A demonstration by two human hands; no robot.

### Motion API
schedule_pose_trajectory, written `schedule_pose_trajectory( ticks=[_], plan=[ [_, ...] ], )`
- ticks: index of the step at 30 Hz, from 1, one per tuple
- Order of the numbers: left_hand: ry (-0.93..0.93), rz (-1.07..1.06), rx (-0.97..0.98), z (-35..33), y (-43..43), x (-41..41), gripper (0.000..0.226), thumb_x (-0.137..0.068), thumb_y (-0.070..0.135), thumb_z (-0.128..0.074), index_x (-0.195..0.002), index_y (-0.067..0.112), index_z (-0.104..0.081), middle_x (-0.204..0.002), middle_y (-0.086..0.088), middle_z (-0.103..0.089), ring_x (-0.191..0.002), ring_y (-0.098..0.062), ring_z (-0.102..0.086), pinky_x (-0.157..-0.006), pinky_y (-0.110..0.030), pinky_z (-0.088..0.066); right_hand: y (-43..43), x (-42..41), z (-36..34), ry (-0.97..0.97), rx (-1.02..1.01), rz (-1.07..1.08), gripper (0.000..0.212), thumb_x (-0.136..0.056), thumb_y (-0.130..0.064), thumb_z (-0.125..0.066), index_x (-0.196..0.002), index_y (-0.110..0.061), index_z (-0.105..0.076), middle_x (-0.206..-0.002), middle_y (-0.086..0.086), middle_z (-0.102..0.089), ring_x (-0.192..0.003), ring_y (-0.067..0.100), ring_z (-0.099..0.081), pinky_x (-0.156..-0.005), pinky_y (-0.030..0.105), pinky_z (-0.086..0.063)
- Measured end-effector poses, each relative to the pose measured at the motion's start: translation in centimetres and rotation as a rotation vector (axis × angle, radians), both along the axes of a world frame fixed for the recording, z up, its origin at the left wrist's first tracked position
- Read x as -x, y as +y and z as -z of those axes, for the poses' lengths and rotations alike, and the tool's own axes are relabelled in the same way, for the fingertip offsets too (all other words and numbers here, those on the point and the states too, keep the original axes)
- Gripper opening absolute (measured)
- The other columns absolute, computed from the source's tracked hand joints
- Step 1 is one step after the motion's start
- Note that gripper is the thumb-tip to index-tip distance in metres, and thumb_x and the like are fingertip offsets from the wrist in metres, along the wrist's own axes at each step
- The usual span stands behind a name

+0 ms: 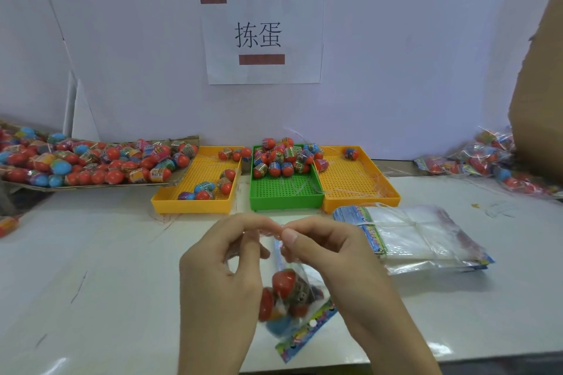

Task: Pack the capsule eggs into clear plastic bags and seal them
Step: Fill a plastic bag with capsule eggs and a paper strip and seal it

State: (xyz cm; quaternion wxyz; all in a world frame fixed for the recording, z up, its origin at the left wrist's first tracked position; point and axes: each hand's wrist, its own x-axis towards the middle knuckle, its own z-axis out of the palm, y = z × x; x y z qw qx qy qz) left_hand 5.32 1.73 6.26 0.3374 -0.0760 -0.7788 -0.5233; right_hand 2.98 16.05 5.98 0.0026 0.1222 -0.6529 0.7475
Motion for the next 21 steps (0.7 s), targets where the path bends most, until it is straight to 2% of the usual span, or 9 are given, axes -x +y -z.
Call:
schedule_pose_trajectory(
  ticks=[2,5,9,12,16,21],
  plan=[
    [0.022,-0.047,0.046,-0.1,0.2,-0.1,0.047,-0.089,-0.009,-0.062,-0.081,0.037,-0.071,-0.082,0.021,-0.070,-0.081,-0.003,-0.067,-0.071,-0.008,-0.048,-0.2,-0.2,-0.2,-0.002,-0.003,0.014,0.004,-0.082,-0.019,-0.077,-0.082,-0.019,-0.082,-0.072,0.002,-0.074,-0.071,0.010,-0.069,-0.070,0.016,-0.052],
    [0.046,-0.084,0.110,-0.2,0.1,-0.3,0.038,-0.086,-0.002,-0.070,-0.083,0.037,-0.071,-0.084,0.023,-0.069,-0.090,0.002,-0.063,-0.078,-0.006,-0.046,-0.3,-0.4,-0.5,0.029,-0.074,0.054,0.014,-0.085,-0.012,-0.077,-0.080,-0.024,-0.082,-0.073,0.001,-0.075,-0.072,0.009,-0.071,-0.068,0.014,-0.052],
    [0.010,-0.053,0.171,-0.6,-0.4,-0.5,0.019,-0.084,0.019,-0.079,-0.081,0.037,-0.072,-0.090,0.023,-0.067,-0.093,0.002,-0.060,-0.079,-0.004,-0.041,-0.2,-0.8,-1.0,0.085,-0.177,0.087,0.019,-0.085,-0.010,-0.078,-0.081,-0.028,-0.081,-0.074,-0.003,-0.076,-0.074,0.009,-0.072,-0.069,0.017,-0.053],
    [-0.041,-0.040,0.225,-1.0,-1.1,-0.8,0.027,-0.073,0.016,-0.086,-0.075,0.038,-0.072,-0.091,0.022,-0.066,-0.089,-0.002,-0.058,-0.076,-0.005,-0.041,0.1,-1.1,-1.1,0.179,-0.324,0.100,0.021,-0.085,-0.012,-0.077,-0.082,-0.032,-0.079,-0.077,-0.010,-0.075,-0.078,0.007,-0.071,-0.074,0.020,-0.054],
    [-0.082,0.003,0.313,-1.7,-2.0,-1.4,0.029,-0.073,0.019,-0.090,-0.067,0.040,-0.071,-0.076,0.019,-0.067,-0.078,-0.006,-0.058,-0.072,-0.010,-0.042,0.6,-1.6,-1.5,0.298,-0.469,0.075,0.020,-0.085,-0.012,-0.076,-0.080,-0.031,-0.077,-0.076,-0.016,-0.072,-0.080,0.010,-0.068,-0.079,0.027,-0.053],
    [-0.125,0.015,0.381,-2.2,-2.1,-1.5,0.035,-0.068,0.010,-0.087,-0.063,0.040,-0.069,-0.067,0.025,-0.066,-0.074,-0.005,-0.062,-0.069,-0.011,-0.043,0.8,-1.9,-1.7,0.365,-0.528,0.068,0.018,-0.085,-0.013,-0.076,-0.082,-0.031,-0.078,-0.074,-0.019,-0.071,-0.079,0.007,-0.067,-0.073,0.017,-0.048]
  ],
)
